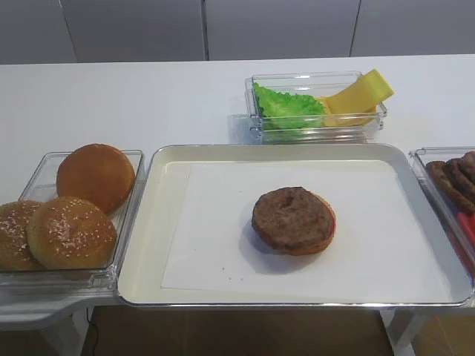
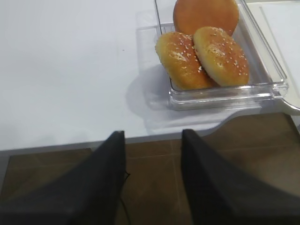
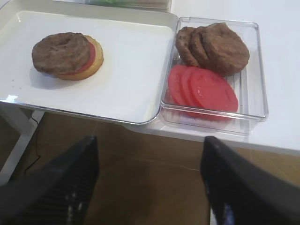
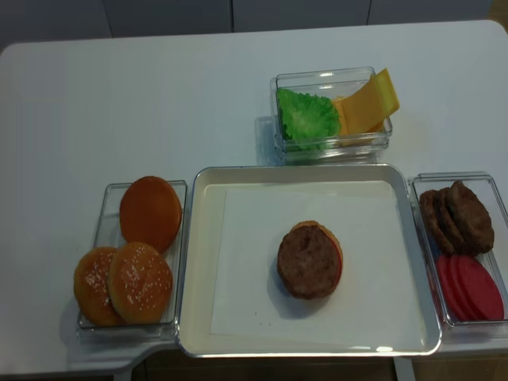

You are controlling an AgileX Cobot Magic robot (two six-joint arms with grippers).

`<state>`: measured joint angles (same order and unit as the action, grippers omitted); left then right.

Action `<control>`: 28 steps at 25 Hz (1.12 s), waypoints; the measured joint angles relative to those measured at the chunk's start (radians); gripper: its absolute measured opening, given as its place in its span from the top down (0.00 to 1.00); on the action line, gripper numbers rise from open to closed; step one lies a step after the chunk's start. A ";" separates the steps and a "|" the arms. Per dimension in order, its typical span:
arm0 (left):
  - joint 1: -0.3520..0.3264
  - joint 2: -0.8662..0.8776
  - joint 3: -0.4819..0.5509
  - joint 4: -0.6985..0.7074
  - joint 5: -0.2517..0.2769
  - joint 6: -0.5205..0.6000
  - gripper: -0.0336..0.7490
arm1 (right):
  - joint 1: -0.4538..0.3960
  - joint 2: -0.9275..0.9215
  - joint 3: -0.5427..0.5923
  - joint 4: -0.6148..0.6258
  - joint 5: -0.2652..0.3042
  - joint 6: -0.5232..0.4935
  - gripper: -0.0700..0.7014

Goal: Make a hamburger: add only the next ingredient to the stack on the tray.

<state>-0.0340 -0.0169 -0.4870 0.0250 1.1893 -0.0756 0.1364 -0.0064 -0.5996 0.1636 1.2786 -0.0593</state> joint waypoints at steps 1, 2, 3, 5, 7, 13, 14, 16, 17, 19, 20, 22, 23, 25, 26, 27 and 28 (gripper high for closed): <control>0.000 0.000 0.000 0.000 0.000 0.000 0.58 | 0.000 -0.008 0.012 -0.008 -0.009 0.000 0.25; 0.000 0.000 0.000 0.000 0.000 0.000 0.58 | 0.000 -0.010 0.026 -0.021 -0.017 0.000 0.25; 0.000 0.000 0.000 0.000 0.000 0.000 0.58 | 0.000 -0.012 0.039 -0.033 -0.027 0.000 0.25; 0.000 0.000 0.000 0.000 0.000 0.000 0.58 | 0.000 -0.012 0.054 -0.044 -0.039 0.000 0.25; 0.000 0.000 0.000 0.000 0.000 0.000 0.58 | 0.000 -0.012 0.069 -0.048 -0.062 -0.002 0.25; 0.000 0.000 0.000 0.000 0.000 0.000 0.58 | 0.000 -0.012 0.119 -0.050 -0.110 -0.002 0.25; 0.000 0.000 0.000 0.000 0.000 0.000 0.58 | 0.000 -0.012 0.124 -0.050 -0.116 -0.002 0.25; 0.000 0.000 0.000 0.000 0.000 0.000 0.58 | 0.000 -0.012 0.123 -0.050 -0.120 -0.002 0.25; 0.000 0.000 0.000 0.000 0.000 0.000 0.58 | 0.000 -0.012 0.123 -0.050 -0.123 -0.002 0.25; 0.000 0.000 0.000 0.000 0.000 0.000 0.58 | 0.000 -0.012 0.123 -0.050 -0.123 -0.002 0.25; 0.000 0.000 0.000 0.000 0.000 0.000 0.58 | 0.000 -0.012 0.123 -0.050 -0.123 -0.002 0.25; 0.000 0.000 0.000 0.000 0.000 0.000 0.58 | 0.000 -0.012 0.123 -0.050 -0.123 -0.002 0.25; 0.000 0.000 0.000 0.000 0.000 0.000 0.58 | 0.000 -0.012 0.123 -0.050 -0.123 -0.002 0.25; 0.000 0.000 0.000 0.000 0.000 0.000 0.58 | 0.000 -0.012 0.123 -0.050 -0.123 -0.002 0.25; 0.000 0.000 0.000 0.000 0.000 0.000 0.58 | -0.002 -0.012 0.123 -0.050 -0.123 -0.002 0.25; 0.000 0.000 0.000 0.000 0.000 0.000 0.58 | -0.002 -0.012 0.123 -0.050 -0.123 -0.002 0.25; 0.000 0.000 0.000 0.000 0.000 0.000 0.58 | -0.010 -0.012 0.123 -0.050 -0.123 -0.002 0.25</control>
<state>-0.0340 -0.0169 -0.4870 0.0250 1.1893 -0.0756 0.1263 -0.0182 -0.4763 0.1133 1.1560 -0.0609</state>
